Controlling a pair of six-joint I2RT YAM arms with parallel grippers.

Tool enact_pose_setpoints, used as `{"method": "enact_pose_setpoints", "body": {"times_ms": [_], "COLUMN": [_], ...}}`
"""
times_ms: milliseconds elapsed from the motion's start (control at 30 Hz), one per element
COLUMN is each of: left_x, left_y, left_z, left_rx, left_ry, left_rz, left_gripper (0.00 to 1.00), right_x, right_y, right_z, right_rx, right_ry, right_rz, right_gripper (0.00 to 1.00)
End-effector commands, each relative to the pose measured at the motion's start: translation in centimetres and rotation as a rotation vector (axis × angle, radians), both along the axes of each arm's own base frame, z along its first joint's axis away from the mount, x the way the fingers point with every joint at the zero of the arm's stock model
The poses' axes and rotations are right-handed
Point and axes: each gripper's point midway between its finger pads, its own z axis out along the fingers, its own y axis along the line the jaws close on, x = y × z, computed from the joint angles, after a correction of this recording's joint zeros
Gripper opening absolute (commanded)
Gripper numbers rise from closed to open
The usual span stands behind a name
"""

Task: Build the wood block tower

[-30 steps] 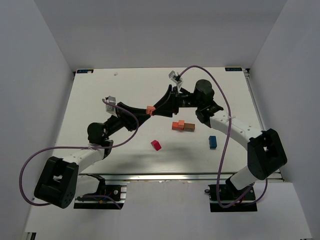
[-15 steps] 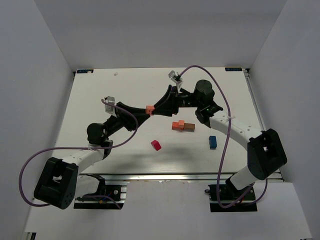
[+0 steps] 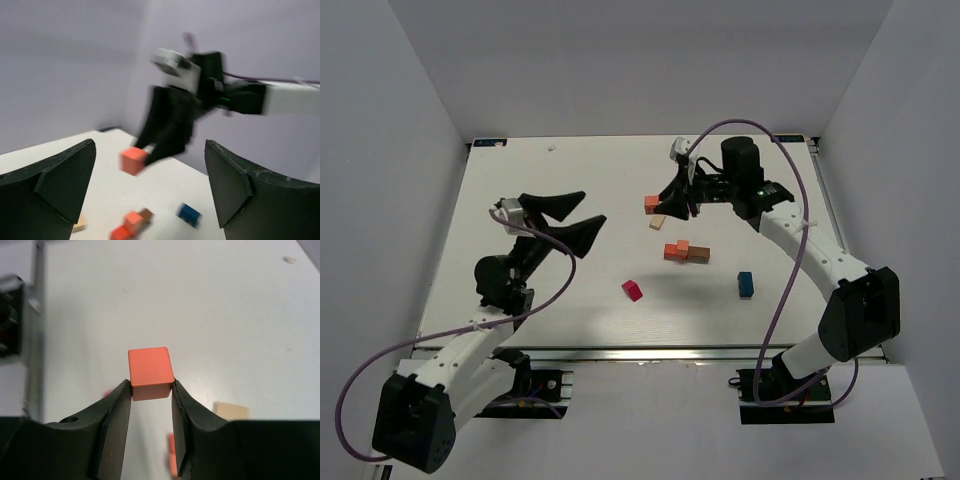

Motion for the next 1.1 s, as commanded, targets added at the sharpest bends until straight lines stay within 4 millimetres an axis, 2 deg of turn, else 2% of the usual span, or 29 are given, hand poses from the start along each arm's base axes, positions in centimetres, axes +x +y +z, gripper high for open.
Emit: {"method": "enact_pose_setpoints", "body": {"times_ms": [0,33,100,167,200,233,300,467,500,633,767,933,1000,1067], "left_x": [5.1,5.6,5.6,5.6,5.4,5.4,5.5,5.4,5.3,5.2,5.2,5.2,5.1,5.1], "left_y": [4.7,5.3,6.5,7.1,7.6,8.0,9.0,9.9,10.0,10.0,10.0,10.1,10.2,10.2], "left_z": [-1.2,-2.9,-2.7,-3.6,-3.5,-3.7,-4.2,-5.3,-5.7,-6.3,-6.8,-7.4,-7.5,-7.5], "left_rx": [0.003,0.040,0.049,0.067,0.067,0.068,0.074,0.096,0.101,0.112,0.135,0.147,0.150,0.151], "left_ry": [0.172,0.242,0.245,0.272,0.266,0.276,0.295,0.316,0.321,0.327,0.332,0.341,0.341,0.340], "left_rz": [0.376,0.420,0.486,0.520,0.546,0.566,0.618,0.668,0.673,0.674,0.673,0.681,0.686,0.686], "left_gripper": [0.98,0.98,0.98,0.98,0.98,0.98,0.98,0.98,0.98,0.98,0.98,0.98,0.98,0.98], "right_x": [-0.4,0.3,-0.9,-2.0,-3.6,-3.7,-4.8,-6.8,-7.2,-7.5,-7.8,-7.2,-7.2,-7.4], "right_y": [-4.2,-5.3,-7.2,-8.1,-8.6,-9.2,-9.3,-9.4,-9.7,-9.6,-8.7,-8.7,-8.7,-8.5], "right_z": [-2.8,-3.5,-5.9,-8.4,-10.4,-11.4,-13.2,-16.3,-17.6,-20.2,-21.2,-21.9,-22.4,-22.7], "right_rx": [-0.357,-0.444,-0.574,-0.694,-0.760,-0.817,-0.886,-1.011,-1.065,-1.151,-1.174,-1.238,-1.237,-1.224], "right_ry": [-0.310,-0.354,-0.421,-0.435,-0.430,-0.435,-0.428,-0.370,-0.367,-0.392,-0.396,-0.418,-0.423,-0.416], "right_rz": [0.055,0.022,0.105,0.157,0.240,0.247,0.300,0.398,0.418,0.418,0.431,0.395,0.393,0.399], "right_gripper": [0.17,0.16,0.16,0.17,0.17,0.17,0.16,0.15,0.15,0.17,0.19,0.22,0.28,0.30]}}
